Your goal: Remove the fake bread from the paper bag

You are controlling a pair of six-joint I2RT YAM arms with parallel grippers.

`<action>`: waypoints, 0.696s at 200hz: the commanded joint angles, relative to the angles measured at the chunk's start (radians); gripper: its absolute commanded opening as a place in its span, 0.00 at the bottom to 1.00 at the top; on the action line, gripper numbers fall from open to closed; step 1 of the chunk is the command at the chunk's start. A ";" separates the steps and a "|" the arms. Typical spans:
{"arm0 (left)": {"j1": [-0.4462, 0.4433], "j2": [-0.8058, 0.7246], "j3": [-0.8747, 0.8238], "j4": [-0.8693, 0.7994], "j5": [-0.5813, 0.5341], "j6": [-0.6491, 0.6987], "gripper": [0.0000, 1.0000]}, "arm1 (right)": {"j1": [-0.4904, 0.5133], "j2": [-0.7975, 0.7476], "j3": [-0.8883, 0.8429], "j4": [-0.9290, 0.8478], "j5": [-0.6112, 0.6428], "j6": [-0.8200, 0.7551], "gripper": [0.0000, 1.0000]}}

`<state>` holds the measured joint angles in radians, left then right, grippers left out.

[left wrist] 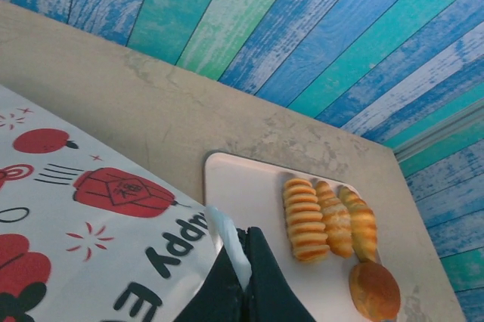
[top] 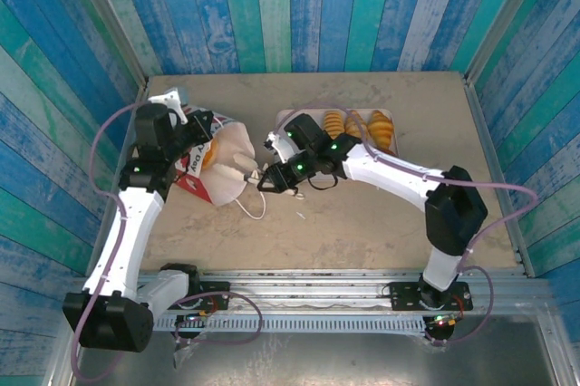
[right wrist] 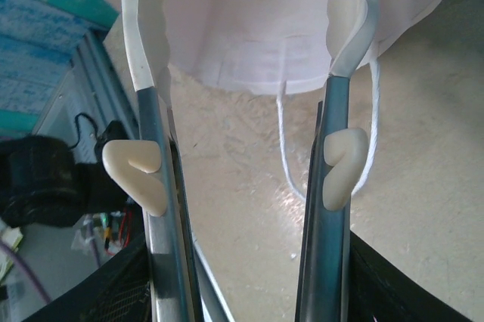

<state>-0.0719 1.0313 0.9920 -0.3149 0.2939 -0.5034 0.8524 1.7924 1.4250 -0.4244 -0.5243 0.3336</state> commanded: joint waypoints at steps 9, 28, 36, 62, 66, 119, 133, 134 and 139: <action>-0.001 0.003 0.046 0.006 0.064 -0.002 0.00 | 0.014 0.075 0.115 -0.038 0.069 0.049 0.57; 0.000 0.003 0.046 0.004 0.069 0.005 0.00 | 0.021 0.116 0.163 -0.047 0.086 0.068 0.58; 0.000 0.003 0.046 -0.001 0.071 0.009 0.00 | 0.025 0.131 0.180 -0.051 0.100 0.076 0.59; 0.000 0.003 0.036 0.001 0.081 0.012 0.00 | 0.029 0.183 0.250 -0.084 0.124 0.088 0.59; 0.000 0.003 0.036 0.002 0.082 0.014 0.00 | 0.032 0.188 0.258 -0.090 0.133 0.088 0.59; -0.001 0.006 0.029 0.017 0.097 0.008 0.00 | 0.083 0.248 0.360 -0.145 0.272 0.083 0.60; 0.001 0.004 0.025 0.020 0.099 0.007 0.00 | 0.092 0.261 0.372 -0.140 0.284 0.093 0.60; 0.000 0.004 0.025 0.020 0.099 0.007 0.00 | 0.093 0.261 0.373 -0.140 0.285 0.095 0.60; 0.000 0.004 0.024 0.022 0.100 0.007 0.00 | 0.096 0.266 0.375 -0.135 0.289 0.100 0.60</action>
<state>-0.0719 1.0313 1.0107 -0.3222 0.3717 -0.5026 0.9226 2.0361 1.7596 -0.5480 -0.2943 0.4145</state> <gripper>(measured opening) 0.043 0.600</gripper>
